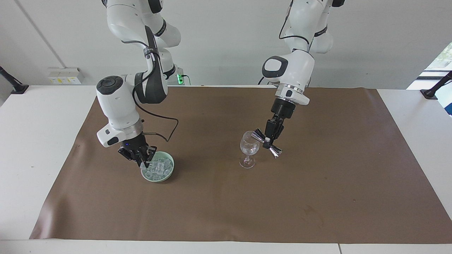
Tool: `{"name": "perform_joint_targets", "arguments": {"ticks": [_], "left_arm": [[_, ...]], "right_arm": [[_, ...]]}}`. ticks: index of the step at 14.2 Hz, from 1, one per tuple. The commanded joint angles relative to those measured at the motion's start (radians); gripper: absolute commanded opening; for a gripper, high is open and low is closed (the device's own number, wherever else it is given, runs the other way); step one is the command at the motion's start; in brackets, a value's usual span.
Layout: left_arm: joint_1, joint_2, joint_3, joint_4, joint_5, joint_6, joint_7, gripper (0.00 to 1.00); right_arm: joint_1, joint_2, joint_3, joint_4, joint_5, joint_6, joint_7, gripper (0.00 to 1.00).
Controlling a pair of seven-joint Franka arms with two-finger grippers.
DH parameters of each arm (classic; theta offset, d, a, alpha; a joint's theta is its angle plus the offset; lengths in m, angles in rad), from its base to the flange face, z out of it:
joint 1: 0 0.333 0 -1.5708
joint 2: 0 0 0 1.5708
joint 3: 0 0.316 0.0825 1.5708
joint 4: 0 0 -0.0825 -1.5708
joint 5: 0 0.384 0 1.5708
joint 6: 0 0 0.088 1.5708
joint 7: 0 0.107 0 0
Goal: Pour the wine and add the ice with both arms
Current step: 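Lift the ice with the right gripper while the left gripper draws back, then carry the ice toward the glass while the left gripper withdraws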
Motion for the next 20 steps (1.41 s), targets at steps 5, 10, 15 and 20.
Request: {"name": "perform_joint_targets", "arguments": {"ticks": [5,10,15,20], "left_arm": [[0.088,-0.068,0.013,0.014,-0.009,-0.207,-0.136,0.0],[0.177,-0.121,0.016,0.001,-0.008,-0.432,-0.295,0.0],[0.295,-0.154,0.017,0.0,0.0,-0.656,-0.548,0.0],[0.444,-0.159,0.016,0.015,0.002,-0.861,-0.784,0.0]], "right_arm": [[-0.007,-0.043,0.017,0.02,0.106,-0.072,0.017,0.0],[0.007,-0.064,0.052,0.041,0.21,-0.074,0.055,0.0],[0.022,-0.064,0.158,0.059,0.198,-0.052,0.286,0.0],[0.126,-0.06,0.158,0.104,0.19,-0.039,0.464,0.0]]}}
